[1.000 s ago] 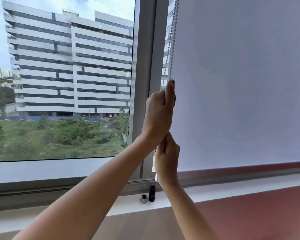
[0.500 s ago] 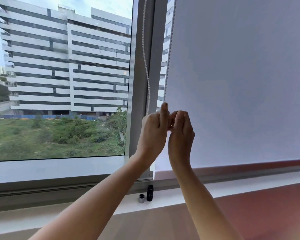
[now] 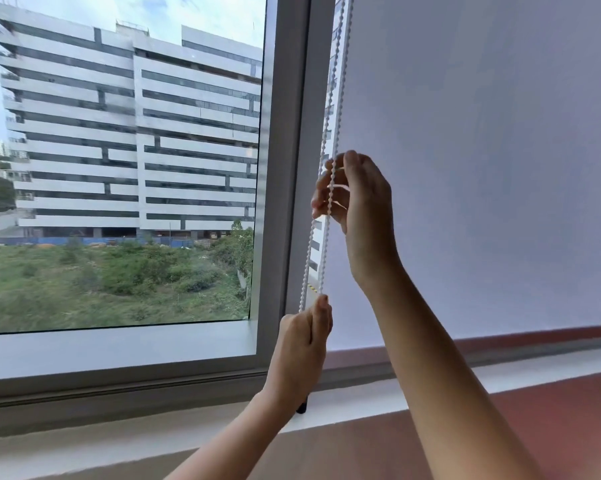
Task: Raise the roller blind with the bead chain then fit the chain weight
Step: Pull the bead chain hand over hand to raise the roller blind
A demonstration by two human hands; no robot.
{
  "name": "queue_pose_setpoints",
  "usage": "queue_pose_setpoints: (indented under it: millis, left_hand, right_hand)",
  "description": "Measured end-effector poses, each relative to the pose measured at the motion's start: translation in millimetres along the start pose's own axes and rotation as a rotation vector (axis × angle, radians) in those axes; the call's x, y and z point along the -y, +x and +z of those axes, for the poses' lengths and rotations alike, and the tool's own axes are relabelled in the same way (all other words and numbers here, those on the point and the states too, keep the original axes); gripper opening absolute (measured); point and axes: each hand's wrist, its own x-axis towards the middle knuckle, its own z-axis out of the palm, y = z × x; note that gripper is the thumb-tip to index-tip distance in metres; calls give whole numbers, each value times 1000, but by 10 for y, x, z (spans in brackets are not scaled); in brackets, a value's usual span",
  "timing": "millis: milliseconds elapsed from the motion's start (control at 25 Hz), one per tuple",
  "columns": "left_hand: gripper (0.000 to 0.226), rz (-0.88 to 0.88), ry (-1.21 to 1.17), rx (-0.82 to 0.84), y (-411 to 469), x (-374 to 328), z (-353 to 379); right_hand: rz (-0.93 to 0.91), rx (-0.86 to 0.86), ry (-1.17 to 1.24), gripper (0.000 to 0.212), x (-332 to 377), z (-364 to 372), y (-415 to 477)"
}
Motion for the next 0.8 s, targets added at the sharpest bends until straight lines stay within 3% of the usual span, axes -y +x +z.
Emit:
queue_pose_setpoints:
  millis: [160, 600, 800]
  left_hand:
    - [55, -26, -46, 8, 15, 29, -1]
    - [55, 15, 43, 97, 100, 159, -204]
    - [52, 5, -13, 164, 276, 215, -391]
  right_hand:
    - [97, 95, 193, 34, 240, 57, 299]
    - [-262, -152, -131, 44, -20, 300, 262]
    - [-287, -171, -149, 40, -166, 239, 148]
